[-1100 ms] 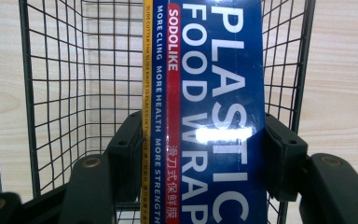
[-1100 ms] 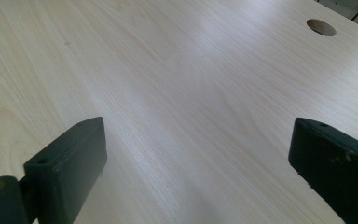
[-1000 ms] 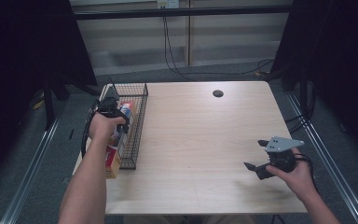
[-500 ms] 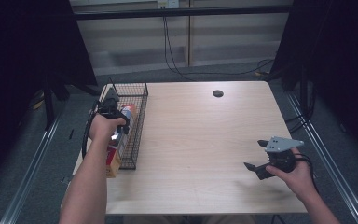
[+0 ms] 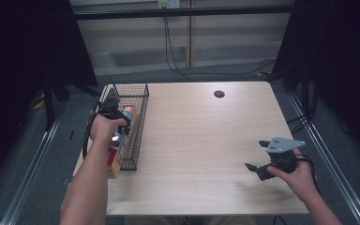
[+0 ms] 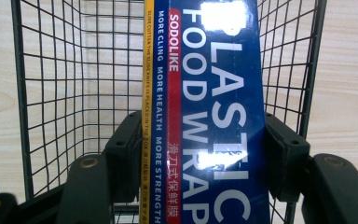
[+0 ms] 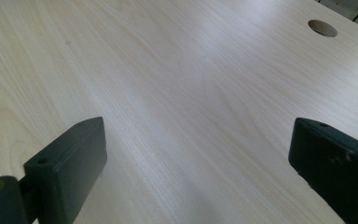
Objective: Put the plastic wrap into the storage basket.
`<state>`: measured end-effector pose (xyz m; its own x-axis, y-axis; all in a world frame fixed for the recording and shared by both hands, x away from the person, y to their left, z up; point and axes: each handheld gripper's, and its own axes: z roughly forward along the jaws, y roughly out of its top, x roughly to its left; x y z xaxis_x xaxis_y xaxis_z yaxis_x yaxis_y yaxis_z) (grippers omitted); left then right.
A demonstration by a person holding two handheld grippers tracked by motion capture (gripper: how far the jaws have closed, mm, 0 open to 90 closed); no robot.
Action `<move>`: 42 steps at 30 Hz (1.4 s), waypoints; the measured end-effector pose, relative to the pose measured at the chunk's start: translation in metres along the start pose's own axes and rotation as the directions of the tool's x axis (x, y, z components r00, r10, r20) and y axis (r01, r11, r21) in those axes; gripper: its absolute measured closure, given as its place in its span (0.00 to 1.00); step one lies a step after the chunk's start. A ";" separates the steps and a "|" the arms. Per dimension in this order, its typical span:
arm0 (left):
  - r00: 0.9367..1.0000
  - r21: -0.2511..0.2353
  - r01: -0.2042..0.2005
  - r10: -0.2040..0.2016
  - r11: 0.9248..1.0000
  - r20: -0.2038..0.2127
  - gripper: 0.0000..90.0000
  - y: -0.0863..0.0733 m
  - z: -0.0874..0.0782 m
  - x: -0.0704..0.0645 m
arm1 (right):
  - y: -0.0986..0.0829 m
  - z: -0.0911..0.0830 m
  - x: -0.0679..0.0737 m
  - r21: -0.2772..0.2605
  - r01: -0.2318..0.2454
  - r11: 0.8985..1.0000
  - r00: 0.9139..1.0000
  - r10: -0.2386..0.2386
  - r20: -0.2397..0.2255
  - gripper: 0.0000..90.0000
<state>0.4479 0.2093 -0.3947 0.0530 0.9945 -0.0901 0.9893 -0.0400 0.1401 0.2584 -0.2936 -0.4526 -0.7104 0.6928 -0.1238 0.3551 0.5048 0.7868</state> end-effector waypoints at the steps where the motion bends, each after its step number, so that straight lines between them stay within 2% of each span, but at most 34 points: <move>1: 1.000 0.000 0.006 -0.006 1.000 -0.008 0.45 0.000 0.000 -0.001 | 0.000 0.000 0.000 0.000 0.000 1.000 1.000 0.000 0.001 0.04; 8: 1.000 0.005 0.009 -0.009 1.000 0.008 0.43 -0.001 0.000 0.000 | 0.000 0.001 0.000 0.000 -0.003 1.000 1.000 0.003 -0.003 0.04; 13: 0.999 -0.011 0.025 -0.025 1.000 0.027 0.41 -0.002 -0.003 0.002 | 0.001 0.002 0.000 -0.003 -0.002 1.000 1.000 0.002 -0.002 0.04; 22: 0.999 -0.028 0.015 -0.014 0.999 0.045 0.32 -0.003 -0.007 0.006 | 0.002 0.003 0.000 0.000 0.005 1.000 1.000 -0.005 -0.006 0.04; 27: 0.997 -0.029 0.027 -0.025 0.999 0.066 0.25 -0.005 -0.010 0.006 | 0.003 0.003 -0.001 -0.003 0.005 1.000 1.000 -0.005 -0.004 0.04; 29: 0.998 -0.046 0.019 -0.016 0.999 0.068 0.23 -0.006 -0.010 0.006 | 0.004 0.003 0.000 -0.008 -0.002 1.000 1.000 0.002 -0.003 0.04; 30: 0.998 -0.050 0.016 -0.013 0.999 0.062 0.22 -0.006 -0.012 0.006 | 0.004 0.003 -0.001 -0.009 0.008 1.000 1.000 -0.008 -0.005 0.04; 32: 0.996 -0.048 0.028 -0.024 0.998 0.080 0.20 -0.007 -0.014 0.006 | 0.005 0.005 -0.001 -0.010 0.002 1.000 1.000 -0.002 -0.005 0.04; 33: 0.997 -0.057 0.005 -0.001 0.998 0.073 0.20 -0.007 -0.015 0.007 | 0.005 0.005 -0.001 -0.007 0.004 1.000 1.000 -0.004 -0.006 0.04; 34: 0.996 -0.060 0.018 -0.013 0.998 0.091 0.19 -0.007 -0.016 0.006 | 0.005 0.005 -0.001 -0.007 0.007 1.000 1.000 -0.007 -0.009 0.04; 37: 0.995 -0.071 0.006 0.001 0.997 0.098 0.17 -0.008 -0.019 0.007 | 0.005 0.006 -0.001 -0.008 0.005 1.000 1.000 -0.005 -0.009 0.04; 39: 0.995 -0.083 0.017 -0.009 0.996 0.096 0.16 -0.009 -0.022 0.007 | 0.005 0.006 -0.001 -0.008 0.010 1.000 1.000 -0.010 -0.007 0.04; 42: 0.995 -0.085 0.013 -0.004 0.996 0.098 0.16 -0.010 -0.028 0.008 | 0.005 0.005 -0.001 -0.006 0.008 1.000 1.000 -0.008 -0.004 0.04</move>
<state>0.4346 0.2205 -0.3694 0.0616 0.9805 -0.1865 0.9748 -0.0190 0.2222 0.2638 -0.2887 -0.4516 -0.7158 0.6865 -0.1279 0.3457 0.5075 0.7893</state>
